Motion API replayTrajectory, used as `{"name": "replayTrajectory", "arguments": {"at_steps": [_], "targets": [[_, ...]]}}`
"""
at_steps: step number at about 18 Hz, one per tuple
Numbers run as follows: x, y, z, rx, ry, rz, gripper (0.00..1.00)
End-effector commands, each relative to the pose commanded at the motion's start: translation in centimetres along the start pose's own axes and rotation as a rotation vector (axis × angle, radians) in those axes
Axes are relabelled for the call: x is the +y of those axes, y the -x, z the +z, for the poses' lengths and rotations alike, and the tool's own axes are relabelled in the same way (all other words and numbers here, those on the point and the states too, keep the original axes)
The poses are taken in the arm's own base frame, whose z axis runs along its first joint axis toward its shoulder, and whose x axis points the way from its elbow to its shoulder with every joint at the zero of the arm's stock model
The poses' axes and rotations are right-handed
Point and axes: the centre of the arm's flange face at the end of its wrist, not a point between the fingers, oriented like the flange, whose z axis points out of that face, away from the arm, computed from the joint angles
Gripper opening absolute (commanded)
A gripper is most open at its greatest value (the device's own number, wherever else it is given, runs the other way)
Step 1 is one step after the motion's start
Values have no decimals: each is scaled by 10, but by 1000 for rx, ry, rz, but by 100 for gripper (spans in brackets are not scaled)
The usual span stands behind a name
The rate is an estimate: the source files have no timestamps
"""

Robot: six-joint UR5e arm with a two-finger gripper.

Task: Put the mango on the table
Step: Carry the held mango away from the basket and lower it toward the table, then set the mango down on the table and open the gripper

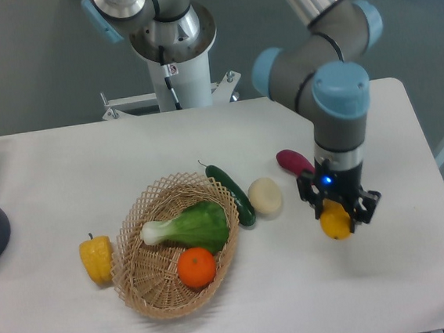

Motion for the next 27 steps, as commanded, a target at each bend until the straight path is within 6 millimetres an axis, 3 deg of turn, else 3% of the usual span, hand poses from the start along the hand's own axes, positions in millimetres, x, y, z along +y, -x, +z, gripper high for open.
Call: {"name": "replayTrajectory", "arguments": {"at_steps": [8, 13, 17, 23, 25, 27], "targets": [[-41, 14, 51, -3, -22, -163, 12], [-58, 3, 78, 19, -17, -146, 12], [-58, -4, 89, 36, -7, -143, 12], [-62, -8, 91, 40, -7, -136, 12], [-62, -9, 91, 42, -6, -132, 24], [-62, -9, 92, 42, -6, -130, 25]]}}
